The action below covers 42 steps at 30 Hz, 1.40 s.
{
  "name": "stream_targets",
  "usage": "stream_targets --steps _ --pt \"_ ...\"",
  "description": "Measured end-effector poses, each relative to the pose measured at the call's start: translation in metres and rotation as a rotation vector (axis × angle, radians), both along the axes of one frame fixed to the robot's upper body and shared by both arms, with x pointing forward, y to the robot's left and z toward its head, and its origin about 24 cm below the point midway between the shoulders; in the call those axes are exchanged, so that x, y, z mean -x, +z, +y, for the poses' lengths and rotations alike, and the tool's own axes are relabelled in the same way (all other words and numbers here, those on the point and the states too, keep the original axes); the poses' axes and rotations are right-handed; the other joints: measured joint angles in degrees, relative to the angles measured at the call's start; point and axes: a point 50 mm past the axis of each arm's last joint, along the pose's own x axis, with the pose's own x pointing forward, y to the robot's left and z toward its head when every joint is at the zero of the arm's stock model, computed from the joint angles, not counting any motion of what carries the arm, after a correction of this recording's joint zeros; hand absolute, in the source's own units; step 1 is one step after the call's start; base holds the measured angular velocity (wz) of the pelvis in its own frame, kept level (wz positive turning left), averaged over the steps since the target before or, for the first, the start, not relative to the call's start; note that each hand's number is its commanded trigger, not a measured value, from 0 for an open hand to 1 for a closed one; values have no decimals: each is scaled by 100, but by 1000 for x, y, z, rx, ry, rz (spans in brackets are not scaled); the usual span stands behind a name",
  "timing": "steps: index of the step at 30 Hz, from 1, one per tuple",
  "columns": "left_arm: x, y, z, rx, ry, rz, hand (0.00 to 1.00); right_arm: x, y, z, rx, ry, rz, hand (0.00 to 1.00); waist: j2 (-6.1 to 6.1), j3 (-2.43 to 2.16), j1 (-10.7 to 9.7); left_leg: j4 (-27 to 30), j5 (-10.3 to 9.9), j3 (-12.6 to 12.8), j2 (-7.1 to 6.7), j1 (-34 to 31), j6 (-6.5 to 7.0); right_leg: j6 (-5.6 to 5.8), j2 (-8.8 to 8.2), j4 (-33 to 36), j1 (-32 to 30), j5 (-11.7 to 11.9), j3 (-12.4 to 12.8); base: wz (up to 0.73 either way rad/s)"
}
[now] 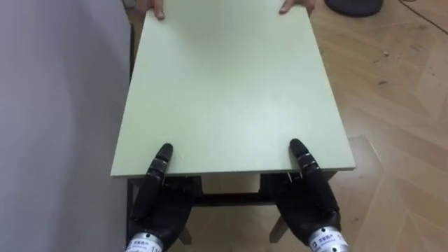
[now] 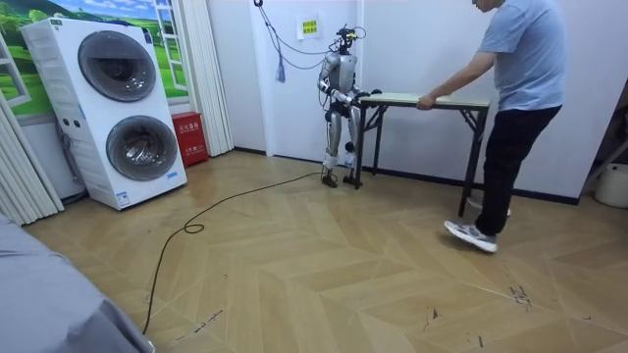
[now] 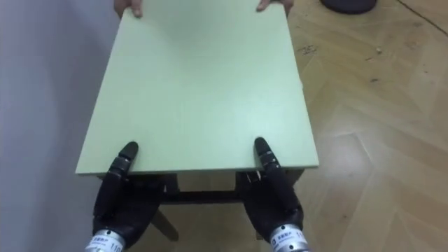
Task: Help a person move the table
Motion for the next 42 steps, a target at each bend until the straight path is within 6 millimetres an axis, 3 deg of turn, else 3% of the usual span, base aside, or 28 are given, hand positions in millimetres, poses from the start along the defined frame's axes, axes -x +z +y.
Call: stream_targets --steps 1,4,11,14,16,19,20,21,22,32,34,37,42 --pt "0 0 0 1 3 8 100 0 0 0 6 1 6 100 21 -9 8 24 14 -25 -28 -3 94 29 -12 11 25 -24 -40 29" --pt "0 -1 0 -1 9 14 100 -2 0 0 17 3 10 100 72 -11 23 75 -36 -111 -111 -9 170 67 -25 19 106 -46 -155 20" --pt "0 -1 -3 3 11 21 100 -3 1 -3 33 5 9 100 149 -14 123 98 -155 -171 -251 36 306 205 -182 244 95 -126 -118 9" --pt "0 -1 -2 -4 8 22 100 -2 0 -2 28 8 14 100 177 -10 152 192 -279 -176 -291 52 391 412 -314 816 -109 -254 -90 1" --pt "1 -2 -2 -4 6 25 100 0 -1 -2 22 2 26 100 199 -3 146 189 -330 -248 -322 154 459 520 -475 1679 -527 -400 303 5" --pt "2 -5 -2 -17 -9 41 100 5 -5 -3 19 -5 46 100 188 3 21 153 -375 -390 -431 291 536 521 -591 1683 -973 -417 777 29" --pt "3 -7 -2 -19 -12 48 100 6 -5 -4 21 -6 50 100 182 5 -21 158 -385 -428 -472 328 551 523 -637 1607 -1006 -408 826 49" --pt "4 -9 -2 -25 -18 59 100 7 -7 -5 25 -8 58 100 166 12 -102 157 -407 -498 -548 401 581 540 -717 1371 -1059 -323 885 43" --pt "5 -11 -2 -26 -22 67 100 8 -8 -5 27 -9 66 100 131 29 -158 145 -428 -534 -609 478 600 618 -738 1187 -1115 -28 996 44" --pt "9 -26 1 -83 -45 101 100 16 -32 -4 18 -4 116 100 -20 33 -209 -126 -480 -649 -593 853 637 699 -617 460 -467 208 983 8" --pt "11 -31 5 -111 -65 104 100 19 -38 -2 10 -2 131 100 -81 45 -197 -127 -484 -660 -588 871 630 696 -568 321 -395 266 1124 0" --pt "14 -41 6 -127 -84 131 100 24 -49 -1 14 -7 169 100 -91 47 -168 -135 -517 -667 -586 932 629 701 -530 189 -301 353 1271 0" --pt "18 -47 6 -135 -110 158 100 26 -58 -2 25 -3 194 100 -85 49 -174 -79 -536 -667 -585 865 634 681 -528 197 -350 431 1275 -2"
